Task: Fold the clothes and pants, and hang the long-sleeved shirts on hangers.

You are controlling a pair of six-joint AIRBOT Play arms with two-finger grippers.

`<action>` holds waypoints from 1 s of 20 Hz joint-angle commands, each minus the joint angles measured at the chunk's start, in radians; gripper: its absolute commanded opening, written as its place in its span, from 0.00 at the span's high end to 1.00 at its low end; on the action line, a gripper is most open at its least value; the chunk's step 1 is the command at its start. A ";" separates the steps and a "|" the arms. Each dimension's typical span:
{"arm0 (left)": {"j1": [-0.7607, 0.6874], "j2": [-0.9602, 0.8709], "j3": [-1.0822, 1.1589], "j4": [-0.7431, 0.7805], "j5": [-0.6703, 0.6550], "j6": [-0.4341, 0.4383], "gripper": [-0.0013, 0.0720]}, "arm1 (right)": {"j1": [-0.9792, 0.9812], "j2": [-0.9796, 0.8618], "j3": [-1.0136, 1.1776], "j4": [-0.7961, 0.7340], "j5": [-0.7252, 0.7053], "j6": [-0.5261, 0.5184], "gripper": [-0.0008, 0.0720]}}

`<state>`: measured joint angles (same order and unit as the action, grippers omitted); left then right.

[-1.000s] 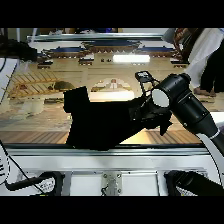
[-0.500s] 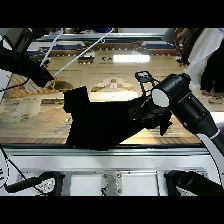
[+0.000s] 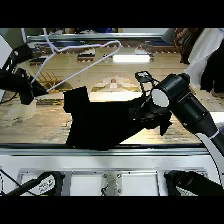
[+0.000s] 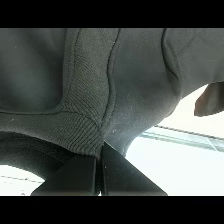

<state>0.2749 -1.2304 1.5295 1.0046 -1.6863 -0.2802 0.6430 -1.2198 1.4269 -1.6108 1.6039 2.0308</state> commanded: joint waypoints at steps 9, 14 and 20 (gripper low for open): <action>0.070 0.095 -0.391 -0.038 -0.017 0.322 0.96 | -0.069 0.027 0.021 0.045 0.002 0.001 0.96; 0.054 0.113 -0.457 -0.037 -0.019 0.322 0.96 | -0.144 0.042 0.023 0.046 0.020 0.002 0.96; -0.039 0.202 -0.569 -0.040 -0.004 0.362 0.96 | -0.161 0.050 0.023 0.046 0.024 0.001 0.96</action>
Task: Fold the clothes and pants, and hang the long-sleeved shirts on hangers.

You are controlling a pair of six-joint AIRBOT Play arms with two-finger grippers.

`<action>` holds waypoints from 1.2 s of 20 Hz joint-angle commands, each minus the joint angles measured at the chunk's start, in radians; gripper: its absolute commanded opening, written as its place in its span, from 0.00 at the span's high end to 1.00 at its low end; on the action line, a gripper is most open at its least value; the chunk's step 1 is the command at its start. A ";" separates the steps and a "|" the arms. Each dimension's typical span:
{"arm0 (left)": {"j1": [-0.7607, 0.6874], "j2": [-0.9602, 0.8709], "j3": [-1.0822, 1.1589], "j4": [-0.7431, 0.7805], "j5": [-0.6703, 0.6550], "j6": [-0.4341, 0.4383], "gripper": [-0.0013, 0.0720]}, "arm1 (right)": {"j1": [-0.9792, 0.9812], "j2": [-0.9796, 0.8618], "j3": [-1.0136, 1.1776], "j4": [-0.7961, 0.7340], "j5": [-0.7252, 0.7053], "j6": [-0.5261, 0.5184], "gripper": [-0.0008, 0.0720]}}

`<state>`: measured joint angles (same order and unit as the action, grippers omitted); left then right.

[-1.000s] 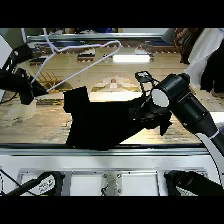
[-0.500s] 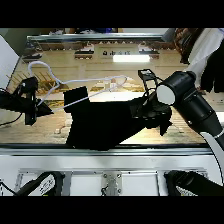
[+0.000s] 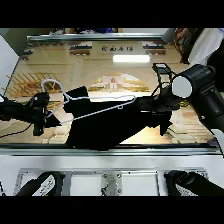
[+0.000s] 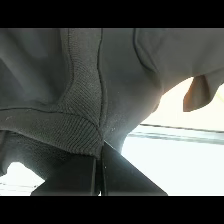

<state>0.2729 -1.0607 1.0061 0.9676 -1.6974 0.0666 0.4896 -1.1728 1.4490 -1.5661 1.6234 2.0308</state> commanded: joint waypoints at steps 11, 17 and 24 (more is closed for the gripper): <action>-0.158 -0.053 -0.059 0.000 0.069 -0.022 0.96 | -0.008 0.020 0.010 0.001 0.007 0.001 0.96; -0.157 -0.053 -0.059 0.000 0.106 -0.021 0.96 | -0.008 0.032 0.011 0.000 0.022 0.000 0.96; -0.157 -0.082 -0.059 -0.002 0.104 -0.022 0.96 | -0.008 0.032 0.011 0.000 0.073 -0.004 0.96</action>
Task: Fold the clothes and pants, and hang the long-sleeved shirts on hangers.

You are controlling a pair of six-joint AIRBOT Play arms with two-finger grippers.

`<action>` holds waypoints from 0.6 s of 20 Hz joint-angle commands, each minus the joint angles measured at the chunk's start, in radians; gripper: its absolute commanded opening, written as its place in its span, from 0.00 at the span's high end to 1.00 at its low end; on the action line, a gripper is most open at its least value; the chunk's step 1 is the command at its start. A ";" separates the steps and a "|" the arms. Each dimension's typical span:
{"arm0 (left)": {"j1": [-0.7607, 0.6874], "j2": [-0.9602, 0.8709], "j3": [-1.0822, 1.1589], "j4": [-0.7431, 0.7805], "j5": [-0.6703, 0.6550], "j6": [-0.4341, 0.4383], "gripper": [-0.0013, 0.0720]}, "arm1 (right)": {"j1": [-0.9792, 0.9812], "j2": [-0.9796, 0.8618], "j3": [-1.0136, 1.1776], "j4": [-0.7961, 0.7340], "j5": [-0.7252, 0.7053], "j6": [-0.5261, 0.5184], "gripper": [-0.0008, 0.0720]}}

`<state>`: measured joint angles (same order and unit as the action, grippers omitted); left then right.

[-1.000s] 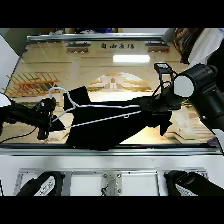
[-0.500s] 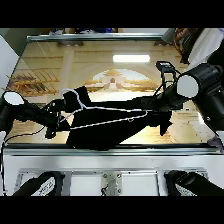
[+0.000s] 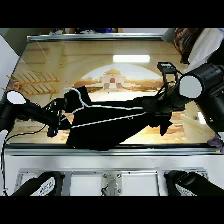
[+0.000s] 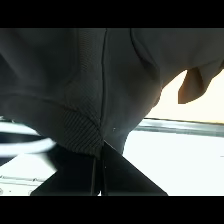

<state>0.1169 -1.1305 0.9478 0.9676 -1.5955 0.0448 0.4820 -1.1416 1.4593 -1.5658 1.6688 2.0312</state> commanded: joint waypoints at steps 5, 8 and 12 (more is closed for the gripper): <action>-0.002 -0.013 0.000 -0.001 0.004 0.000 0.96 | 0.000 0.003 0.001 0.000 0.038 -0.004 0.96; -0.008 -0.013 0.000 -0.003 0.011 0.000 0.96 | 0.000 0.003 0.002 0.000 0.029 -0.004 0.96; -0.072 -0.013 -0.001 -0.001 0.053 0.011 0.96 | 0.000 0.003 0.003 0.001 -0.012 -0.003 0.96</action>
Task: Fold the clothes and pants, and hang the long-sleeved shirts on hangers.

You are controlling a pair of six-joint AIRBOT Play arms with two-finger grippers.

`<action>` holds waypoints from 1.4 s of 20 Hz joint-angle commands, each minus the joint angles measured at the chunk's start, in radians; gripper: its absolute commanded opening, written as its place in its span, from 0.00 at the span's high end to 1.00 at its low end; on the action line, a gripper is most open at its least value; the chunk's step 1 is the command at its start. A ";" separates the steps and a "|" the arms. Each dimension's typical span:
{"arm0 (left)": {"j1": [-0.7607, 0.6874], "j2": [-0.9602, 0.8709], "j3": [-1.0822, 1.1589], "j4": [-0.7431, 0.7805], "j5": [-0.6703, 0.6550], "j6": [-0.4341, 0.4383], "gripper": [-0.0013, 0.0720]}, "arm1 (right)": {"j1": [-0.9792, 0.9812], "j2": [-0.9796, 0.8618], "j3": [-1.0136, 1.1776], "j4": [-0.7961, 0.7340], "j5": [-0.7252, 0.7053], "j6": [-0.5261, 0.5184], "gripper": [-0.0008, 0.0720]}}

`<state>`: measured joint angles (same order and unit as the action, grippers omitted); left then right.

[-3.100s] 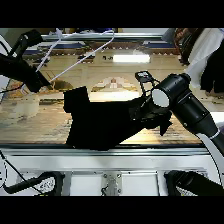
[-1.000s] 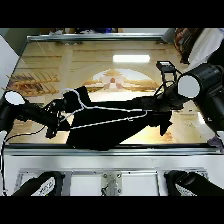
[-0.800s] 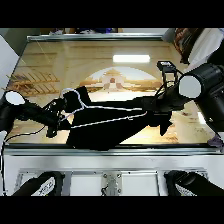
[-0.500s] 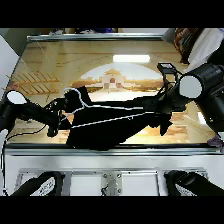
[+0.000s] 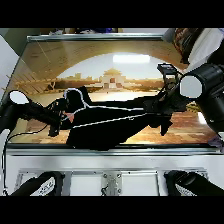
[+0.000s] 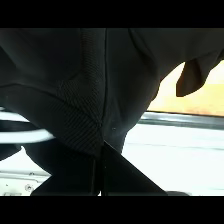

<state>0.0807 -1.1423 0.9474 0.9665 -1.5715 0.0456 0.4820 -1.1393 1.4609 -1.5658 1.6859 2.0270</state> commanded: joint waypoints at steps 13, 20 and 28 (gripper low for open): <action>-0.132 -0.158 0.000 -0.104 0.088 0.045 0.96 | 0.000 0.042 0.051 0.000 -0.032 0.000 0.96; -0.109 -0.166 0.000 -0.095 0.097 0.033 0.96 | 0.000 0.044 0.076 -0.035 -0.028 -0.006 0.96; -0.021 -0.136 0.000 -0.092 0.061 0.034 0.96 | 0.000 0.044 0.076 -0.046 -0.029 -0.006 0.96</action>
<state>0.0437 -1.2831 0.9474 0.8661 -1.4971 0.0803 0.4820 -1.0958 1.5356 -1.5948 1.6535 2.0197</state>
